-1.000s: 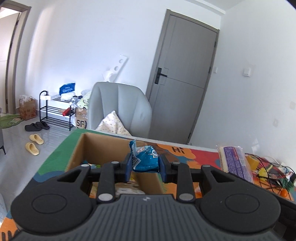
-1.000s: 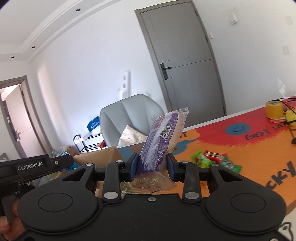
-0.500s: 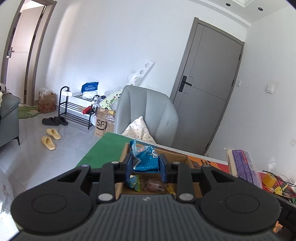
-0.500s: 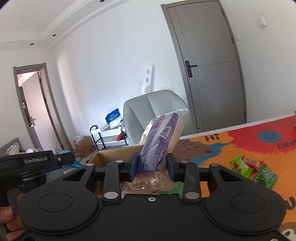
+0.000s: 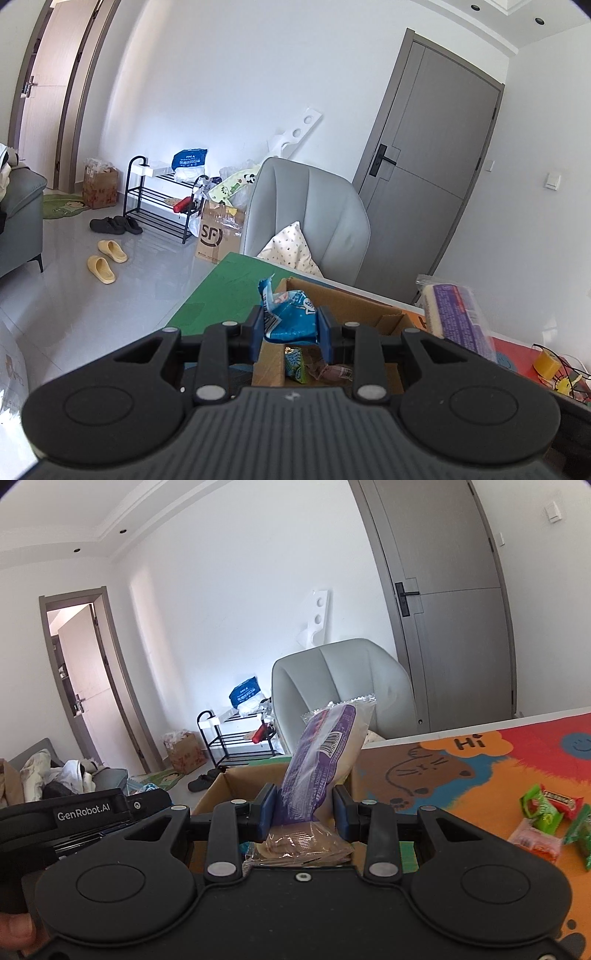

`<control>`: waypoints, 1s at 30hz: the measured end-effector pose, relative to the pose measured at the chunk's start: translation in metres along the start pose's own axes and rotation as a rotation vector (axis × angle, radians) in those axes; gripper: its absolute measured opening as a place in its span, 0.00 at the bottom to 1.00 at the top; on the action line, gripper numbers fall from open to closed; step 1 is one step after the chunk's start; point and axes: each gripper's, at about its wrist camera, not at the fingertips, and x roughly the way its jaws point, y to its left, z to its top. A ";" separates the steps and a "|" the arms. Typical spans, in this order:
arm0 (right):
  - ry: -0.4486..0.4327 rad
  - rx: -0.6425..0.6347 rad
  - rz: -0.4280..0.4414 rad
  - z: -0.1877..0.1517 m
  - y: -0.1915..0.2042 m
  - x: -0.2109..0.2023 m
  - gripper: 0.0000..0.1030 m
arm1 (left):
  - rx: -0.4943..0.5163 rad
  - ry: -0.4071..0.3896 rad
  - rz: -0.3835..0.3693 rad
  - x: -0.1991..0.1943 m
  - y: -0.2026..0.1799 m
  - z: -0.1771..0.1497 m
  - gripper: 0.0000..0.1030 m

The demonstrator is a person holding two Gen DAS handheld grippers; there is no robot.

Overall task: Organize snacks
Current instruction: 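Lift both packets and carry them over the cardboard box, then open both tools to release the packets into the box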

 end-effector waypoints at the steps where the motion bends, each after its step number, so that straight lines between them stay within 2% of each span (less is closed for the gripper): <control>1: 0.005 0.002 -0.001 -0.001 0.002 0.004 0.33 | -0.002 0.003 -0.001 0.001 0.001 0.000 0.28; 5: 0.008 -0.037 0.026 -0.001 0.014 0.013 0.39 | -0.014 0.018 -0.015 0.007 0.005 0.001 0.28; 7: 0.006 -0.052 0.015 0.000 0.018 0.012 0.44 | -0.020 0.021 -0.019 0.009 0.005 0.001 0.28; 15: 0.027 0.029 -0.065 -0.002 -0.004 0.005 0.45 | -0.014 0.041 -0.060 0.018 -0.001 -0.002 0.29; 18: 0.032 0.042 -0.090 -0.005 -0.012 0.000 0.48 | -0.005 0.040 -0.070 0.018 -0.006 -0.003 0.34; 20: 0.029 0.054 -0.102 -0.006 -0.016 -0.004 0.50 | 0.003 0.044 -0.071 0.018 -0.009 -0.004 0.43; 25: 0.017 0.080 -0.120 -0.008 -0.026 -0.015 0.56 | 0.004 0.032 -0.053 0.012 -0.009 -0.005 0.48; 30: 0.017 0.104 -0.138 -0.013 -0.038 -0.025 0.60 | 0.008 0.027 -0.039 0.007 -0.013 -0.007 0.59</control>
